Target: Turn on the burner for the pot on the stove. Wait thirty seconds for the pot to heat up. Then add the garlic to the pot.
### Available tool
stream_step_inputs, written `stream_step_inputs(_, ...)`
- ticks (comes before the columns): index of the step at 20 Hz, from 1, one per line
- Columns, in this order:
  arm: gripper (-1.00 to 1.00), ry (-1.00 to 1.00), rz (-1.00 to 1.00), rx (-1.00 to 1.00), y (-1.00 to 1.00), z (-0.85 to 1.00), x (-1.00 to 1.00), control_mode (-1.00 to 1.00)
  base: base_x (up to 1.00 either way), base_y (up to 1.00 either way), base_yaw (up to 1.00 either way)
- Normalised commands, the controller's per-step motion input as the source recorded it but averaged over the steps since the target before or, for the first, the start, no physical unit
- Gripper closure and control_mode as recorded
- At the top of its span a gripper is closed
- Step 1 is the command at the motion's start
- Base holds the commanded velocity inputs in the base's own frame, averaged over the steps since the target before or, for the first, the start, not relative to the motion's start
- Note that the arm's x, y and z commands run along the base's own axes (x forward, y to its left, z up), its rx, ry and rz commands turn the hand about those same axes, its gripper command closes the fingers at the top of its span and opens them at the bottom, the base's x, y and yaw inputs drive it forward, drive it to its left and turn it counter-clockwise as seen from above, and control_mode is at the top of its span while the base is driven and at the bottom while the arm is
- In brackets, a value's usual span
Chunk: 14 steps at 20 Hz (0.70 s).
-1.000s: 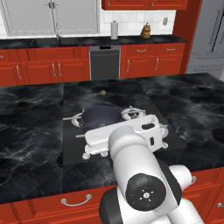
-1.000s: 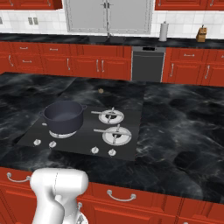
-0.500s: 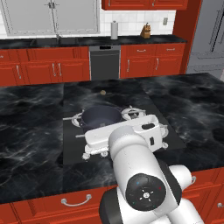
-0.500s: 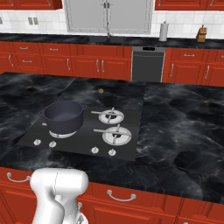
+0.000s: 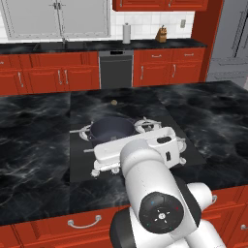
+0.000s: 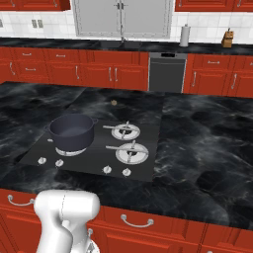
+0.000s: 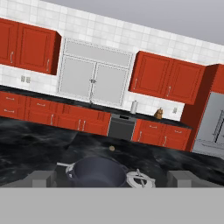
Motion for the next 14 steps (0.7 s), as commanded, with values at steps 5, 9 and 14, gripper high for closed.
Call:
stream_step_inputs(5, -1.00, 0.00, 0.00, 0.00, 0.00, 0.00, 0.00, -1.00, 0.00, 0.00, 0.00)
stream_step_inputs(9, -1.00, 0.00, 0.00, 0.00, 0.00, 0.00, 0.00, -1.00, 0.00, 0.00, 0.00)
stream_step_inputs(14, -1.00, 0.00, 0.00, 0.00, 0.00, 0.00, 0.00, -1.00, 0.00, 0.00, 0.00)
